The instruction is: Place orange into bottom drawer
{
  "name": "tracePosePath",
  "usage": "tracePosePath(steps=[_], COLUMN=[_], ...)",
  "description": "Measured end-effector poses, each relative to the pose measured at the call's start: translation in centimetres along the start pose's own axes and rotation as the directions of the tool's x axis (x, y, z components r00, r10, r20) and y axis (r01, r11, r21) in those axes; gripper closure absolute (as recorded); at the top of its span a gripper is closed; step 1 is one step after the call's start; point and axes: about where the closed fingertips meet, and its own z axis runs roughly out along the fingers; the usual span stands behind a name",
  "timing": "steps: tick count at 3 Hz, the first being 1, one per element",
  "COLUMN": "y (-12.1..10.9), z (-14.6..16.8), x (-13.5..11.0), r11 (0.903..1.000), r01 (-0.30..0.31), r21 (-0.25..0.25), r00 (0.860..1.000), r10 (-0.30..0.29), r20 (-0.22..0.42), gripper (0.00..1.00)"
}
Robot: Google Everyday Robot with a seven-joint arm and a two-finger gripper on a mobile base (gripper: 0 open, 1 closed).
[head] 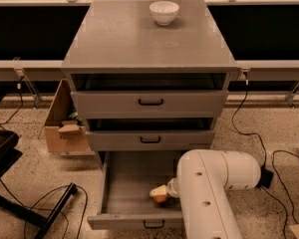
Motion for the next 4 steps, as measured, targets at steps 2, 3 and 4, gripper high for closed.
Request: tracePosePath(steps=[2, 3, 4], y=[1.1, 0.5, -1.1], z=[-1.8, -5.3, -10.1], x=[1.6, 2.8, 3.3], r11=[0.9981, 0.9928, 0.9803], r01=[0.056, 0.116, 0.184], r21=[-0.027, -0.029, -0.072], r00=[0.998, 0.993, 0.981], r10=[-0.055, -0.115, -0.179], r20=[0.022, 0.041, 0.074], gripper=[0.0, 0.0, 0.0])
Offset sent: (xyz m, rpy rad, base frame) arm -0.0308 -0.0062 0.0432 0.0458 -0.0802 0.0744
